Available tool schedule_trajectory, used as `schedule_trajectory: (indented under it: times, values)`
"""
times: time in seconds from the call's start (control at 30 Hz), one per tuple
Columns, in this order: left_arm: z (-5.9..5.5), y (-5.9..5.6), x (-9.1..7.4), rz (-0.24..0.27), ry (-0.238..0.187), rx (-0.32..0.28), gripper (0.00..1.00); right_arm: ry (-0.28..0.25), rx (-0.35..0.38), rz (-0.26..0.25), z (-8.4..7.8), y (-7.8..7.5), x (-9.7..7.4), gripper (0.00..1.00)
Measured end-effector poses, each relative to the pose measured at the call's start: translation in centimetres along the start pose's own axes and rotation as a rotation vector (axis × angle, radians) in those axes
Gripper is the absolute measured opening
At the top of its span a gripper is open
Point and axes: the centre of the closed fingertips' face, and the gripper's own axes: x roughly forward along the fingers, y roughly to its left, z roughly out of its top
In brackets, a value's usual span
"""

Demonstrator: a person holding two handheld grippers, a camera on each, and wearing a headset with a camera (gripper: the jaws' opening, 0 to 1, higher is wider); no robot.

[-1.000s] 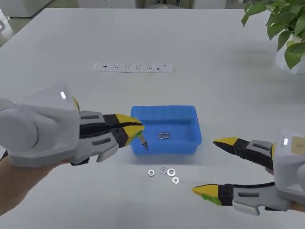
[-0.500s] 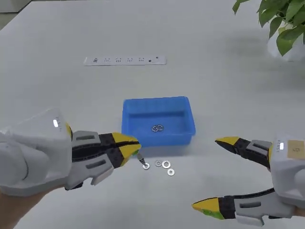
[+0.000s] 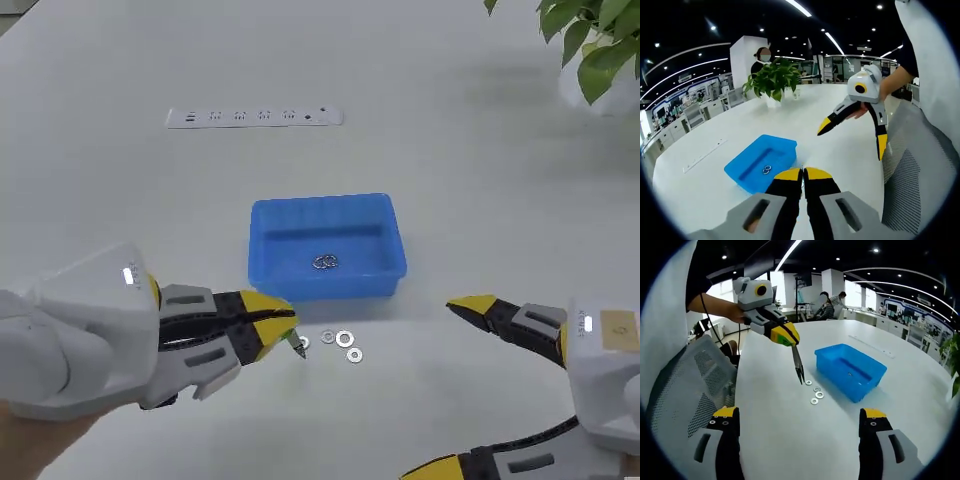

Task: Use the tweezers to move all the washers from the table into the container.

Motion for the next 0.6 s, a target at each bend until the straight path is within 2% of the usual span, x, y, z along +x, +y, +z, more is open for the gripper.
schedule_trajectory:
  times: [0.17,0.6]
  values:
    - [0.20,0.22,0.12,0.000,-0.006,0.001,0.05,-0.004,0.008,0.011,0.10,0.24,0.06,1.00]
    - [-0.22,0.61,0.65,-0.005,0.010,0.029,0.05,0.002,0.016,0.029,0.03,0.61,0.07,0.99]
